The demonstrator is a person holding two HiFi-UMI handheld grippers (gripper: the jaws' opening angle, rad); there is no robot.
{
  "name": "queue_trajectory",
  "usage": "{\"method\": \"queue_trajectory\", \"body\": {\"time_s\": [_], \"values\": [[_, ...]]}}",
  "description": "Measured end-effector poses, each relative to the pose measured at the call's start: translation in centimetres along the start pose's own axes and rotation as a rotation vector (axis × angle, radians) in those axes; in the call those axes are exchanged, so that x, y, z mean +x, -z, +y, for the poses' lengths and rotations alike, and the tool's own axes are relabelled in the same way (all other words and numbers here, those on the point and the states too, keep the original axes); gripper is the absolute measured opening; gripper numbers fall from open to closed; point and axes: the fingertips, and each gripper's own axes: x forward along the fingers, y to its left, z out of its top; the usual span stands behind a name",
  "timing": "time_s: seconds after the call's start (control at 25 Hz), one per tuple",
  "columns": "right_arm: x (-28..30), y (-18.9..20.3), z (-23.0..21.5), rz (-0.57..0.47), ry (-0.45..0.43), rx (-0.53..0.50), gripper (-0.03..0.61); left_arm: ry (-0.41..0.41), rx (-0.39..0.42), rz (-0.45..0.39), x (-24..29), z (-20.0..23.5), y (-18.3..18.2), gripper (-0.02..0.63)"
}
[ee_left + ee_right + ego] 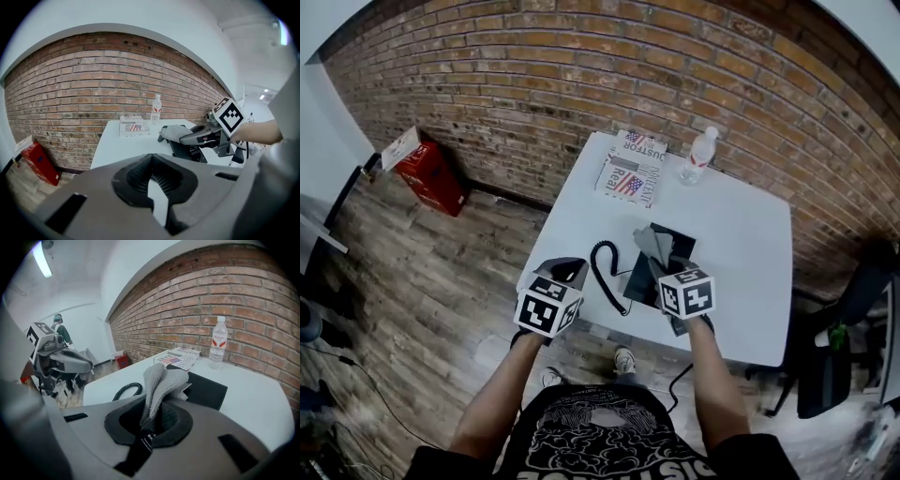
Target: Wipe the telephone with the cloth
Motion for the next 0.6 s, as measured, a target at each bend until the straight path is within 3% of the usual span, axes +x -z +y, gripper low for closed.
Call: {"method": "queue_trajectory", "body": {"time_s": [0.6], "values": [[-0.2,3.0,3.0,0.044,0.062,0.063,0.011,0.087,0.024,-0.009,-1.1,1.1,1.0,0.006]]}}
